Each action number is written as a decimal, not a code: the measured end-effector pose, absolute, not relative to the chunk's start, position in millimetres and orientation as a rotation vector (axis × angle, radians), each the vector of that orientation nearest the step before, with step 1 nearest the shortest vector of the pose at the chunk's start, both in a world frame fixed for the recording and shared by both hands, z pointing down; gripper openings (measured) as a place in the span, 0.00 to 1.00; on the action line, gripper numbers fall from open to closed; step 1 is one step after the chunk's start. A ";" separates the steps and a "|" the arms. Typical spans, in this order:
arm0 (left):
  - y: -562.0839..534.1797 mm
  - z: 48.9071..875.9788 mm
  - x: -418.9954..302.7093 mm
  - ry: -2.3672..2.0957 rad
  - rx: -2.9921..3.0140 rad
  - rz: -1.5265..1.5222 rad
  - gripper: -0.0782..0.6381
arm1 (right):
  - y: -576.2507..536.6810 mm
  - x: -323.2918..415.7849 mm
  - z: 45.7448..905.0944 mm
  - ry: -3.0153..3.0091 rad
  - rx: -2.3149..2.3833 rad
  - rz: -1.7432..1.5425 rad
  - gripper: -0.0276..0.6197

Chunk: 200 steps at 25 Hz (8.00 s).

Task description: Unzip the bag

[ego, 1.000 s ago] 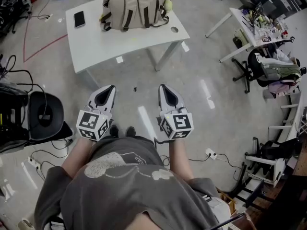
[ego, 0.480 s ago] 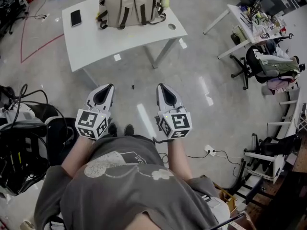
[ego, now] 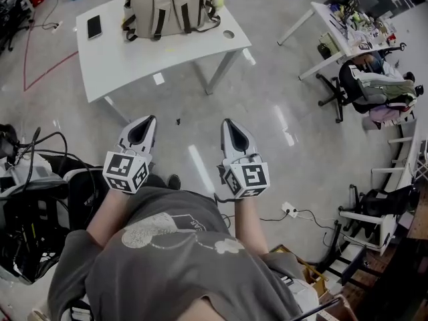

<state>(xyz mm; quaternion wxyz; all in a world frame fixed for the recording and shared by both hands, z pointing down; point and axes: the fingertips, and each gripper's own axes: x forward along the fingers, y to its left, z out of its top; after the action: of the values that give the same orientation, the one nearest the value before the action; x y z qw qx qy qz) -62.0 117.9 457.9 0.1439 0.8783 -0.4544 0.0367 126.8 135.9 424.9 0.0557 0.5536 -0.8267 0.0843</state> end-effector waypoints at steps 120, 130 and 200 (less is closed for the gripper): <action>-271.6 580.3 -12.4 -1.768 1.965 0.262 0.12 | -315.7 121.5 658.5 -2.179 0.891 0.603 0.09; -272.8 577.3 -21.7 -1.791 1.937 0.250 0.12 | -313.0 119.4 670.6 -2.144 0.842 0.694 0.09; -20.7 550.8 -83.5 -1.231 2.293 0.130 0.12 | -13.0 118.2 556.5 -2.262 1.743 0.527 0.04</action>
<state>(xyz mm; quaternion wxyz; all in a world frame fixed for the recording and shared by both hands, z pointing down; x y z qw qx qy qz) -83.5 -20.7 550.8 0.2648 0.8486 -0.4555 0.0481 118.2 -13.0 556.5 0.1186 0.5959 -0.7736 0.1801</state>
